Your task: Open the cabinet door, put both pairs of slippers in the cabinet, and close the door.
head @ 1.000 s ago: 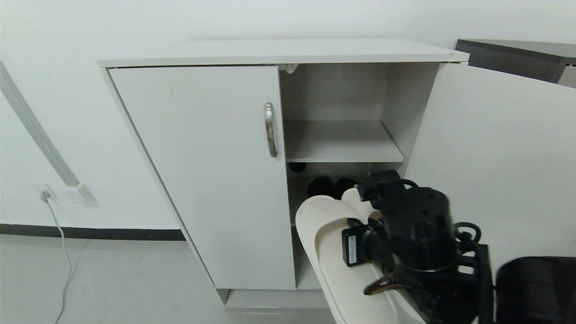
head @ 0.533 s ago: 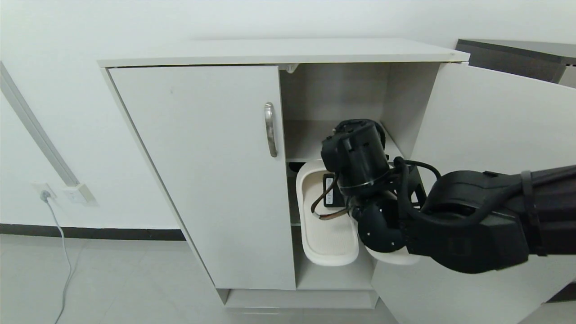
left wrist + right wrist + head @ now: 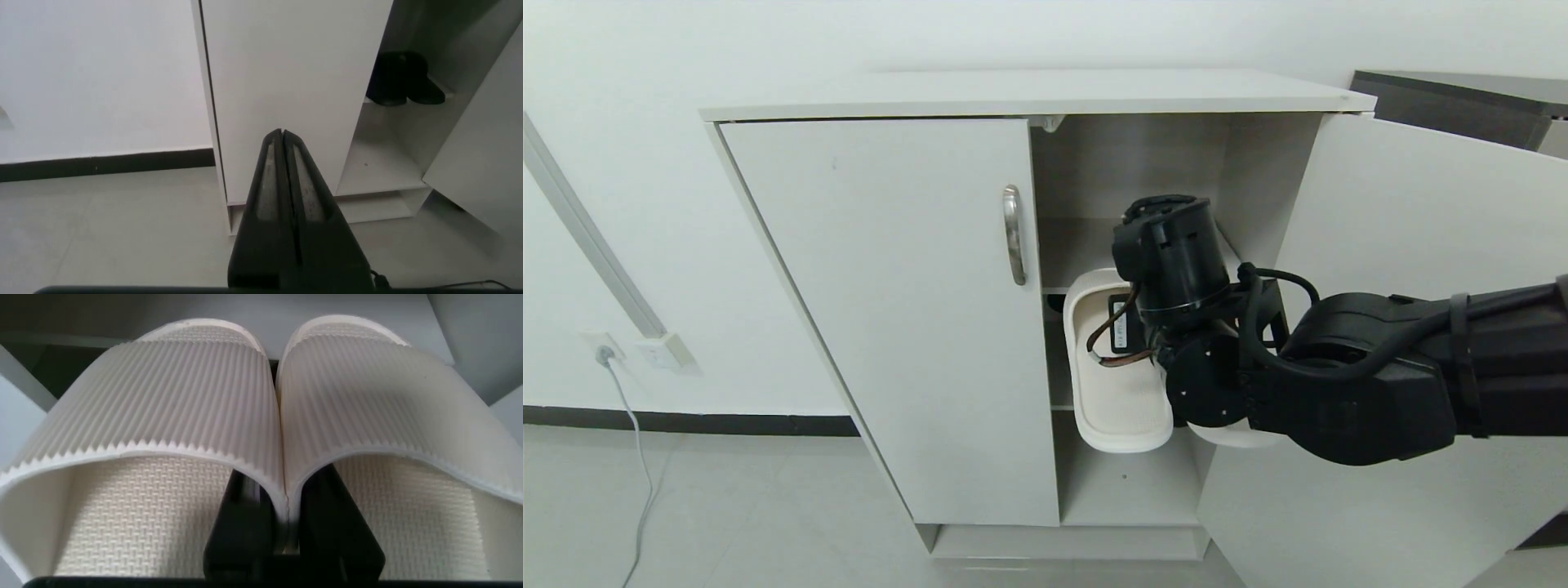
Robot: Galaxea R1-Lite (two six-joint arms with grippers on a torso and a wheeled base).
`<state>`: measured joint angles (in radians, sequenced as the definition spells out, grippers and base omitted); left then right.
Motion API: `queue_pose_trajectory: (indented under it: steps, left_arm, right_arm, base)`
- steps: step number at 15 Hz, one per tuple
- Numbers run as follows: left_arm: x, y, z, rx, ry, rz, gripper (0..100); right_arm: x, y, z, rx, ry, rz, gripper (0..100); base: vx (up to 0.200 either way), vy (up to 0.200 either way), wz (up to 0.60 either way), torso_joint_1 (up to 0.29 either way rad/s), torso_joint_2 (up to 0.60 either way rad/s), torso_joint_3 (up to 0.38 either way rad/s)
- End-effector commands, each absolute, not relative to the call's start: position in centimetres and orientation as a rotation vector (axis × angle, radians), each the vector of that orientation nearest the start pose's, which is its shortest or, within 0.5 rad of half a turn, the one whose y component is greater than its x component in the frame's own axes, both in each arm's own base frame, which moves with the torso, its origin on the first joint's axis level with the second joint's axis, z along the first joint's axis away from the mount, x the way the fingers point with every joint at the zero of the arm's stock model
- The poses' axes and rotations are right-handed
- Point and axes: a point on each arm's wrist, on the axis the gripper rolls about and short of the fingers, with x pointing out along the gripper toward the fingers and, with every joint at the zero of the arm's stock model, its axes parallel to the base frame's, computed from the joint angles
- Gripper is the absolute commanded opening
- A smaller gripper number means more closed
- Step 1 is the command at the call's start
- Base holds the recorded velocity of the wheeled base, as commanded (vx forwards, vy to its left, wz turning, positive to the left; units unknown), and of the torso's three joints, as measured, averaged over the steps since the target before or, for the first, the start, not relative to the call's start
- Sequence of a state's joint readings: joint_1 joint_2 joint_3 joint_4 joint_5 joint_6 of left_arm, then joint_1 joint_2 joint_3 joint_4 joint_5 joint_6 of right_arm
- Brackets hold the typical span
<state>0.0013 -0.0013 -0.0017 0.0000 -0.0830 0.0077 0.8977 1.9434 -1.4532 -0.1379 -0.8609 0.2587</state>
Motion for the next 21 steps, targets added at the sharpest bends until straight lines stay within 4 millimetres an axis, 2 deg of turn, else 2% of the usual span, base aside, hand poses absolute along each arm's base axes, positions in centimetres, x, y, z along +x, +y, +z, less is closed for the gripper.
queue_pose_trajectory:
  steps: [1,9,17,21]
  left_arm:
    - [-2.3,-0.19,7.59,0.008,-0.002,-0.081,0]
    - [-2.3,-0.19,7.59,0.009,-0.002,-0.081,0]
    - [-2.3,-0.19,7.59,0.014,-0.002,-0.081,0]
    - [-2.3,-0.19,7.59,0.014,-0.002,-0.081,0]
  right_arm:
    - [25.46,29.19,23.34,-0.013,0.22,0.011,0]
    - [25.43,29.15,23.29,-0.013,0.22,0.011,0]
    - [25.49,29.22,23.26,-0.012,0.218,0.011,0]
    - [25.72,29.51,22.86,-0.016,0.217,0.012,0]
  base:
    - [0.0,0.0,0.0,0.0,0.0,0.0]
    - [0.0,0.0,0.0,0.0,0.0,0.0]
    - [0.2,0.0,0.0,0.004,0.0,0.003]
    - [0.0,0.0,0.0,0.0,0.0,0.0]
